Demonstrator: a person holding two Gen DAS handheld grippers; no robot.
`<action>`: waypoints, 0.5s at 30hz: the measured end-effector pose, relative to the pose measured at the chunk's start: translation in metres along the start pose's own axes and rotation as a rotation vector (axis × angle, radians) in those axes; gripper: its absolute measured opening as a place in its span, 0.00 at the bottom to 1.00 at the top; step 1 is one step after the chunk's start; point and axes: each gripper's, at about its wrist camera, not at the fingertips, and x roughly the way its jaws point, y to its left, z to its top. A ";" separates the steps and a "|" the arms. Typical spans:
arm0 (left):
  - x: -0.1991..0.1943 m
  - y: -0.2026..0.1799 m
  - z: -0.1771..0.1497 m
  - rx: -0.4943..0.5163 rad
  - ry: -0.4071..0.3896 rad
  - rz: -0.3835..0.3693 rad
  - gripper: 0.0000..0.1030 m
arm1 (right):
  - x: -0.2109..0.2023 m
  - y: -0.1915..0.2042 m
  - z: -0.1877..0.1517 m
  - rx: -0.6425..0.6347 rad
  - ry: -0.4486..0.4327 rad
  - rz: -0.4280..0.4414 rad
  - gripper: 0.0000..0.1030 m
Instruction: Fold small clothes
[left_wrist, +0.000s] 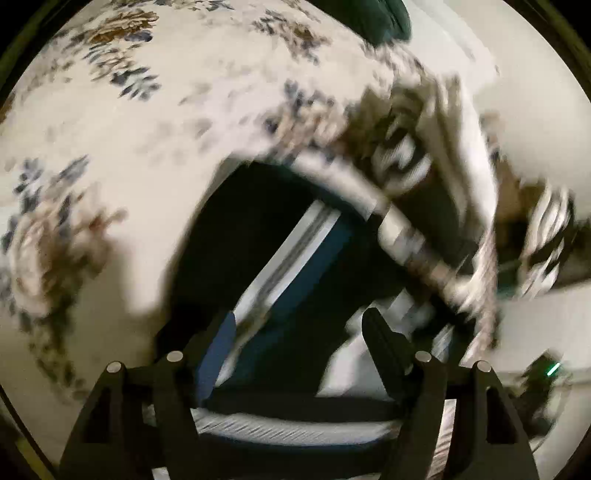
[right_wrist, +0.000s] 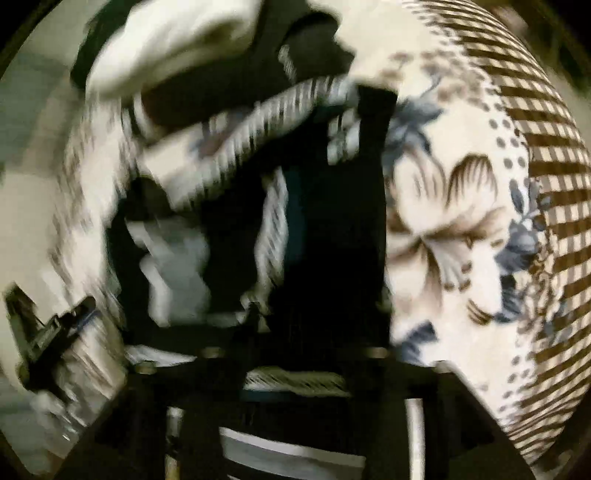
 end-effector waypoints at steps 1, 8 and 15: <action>0.004 -0.007 0.015 -0.034 0.008 -0.028 0.67 | -0.004 -0.002 0.011 0.055 -0.013 0.033 0.50; 0.079 -0.055 0.089 -0.190 0.190 0.008 0.67 | 0.001 -0.005 0.088 0.432 -0.040 0.160 0.50; 0.147 -0.054 0.092 -0.275 0.369 0.177 0.67 | 0.023 0.007 0.100 0.495 0.012 0.112 0.50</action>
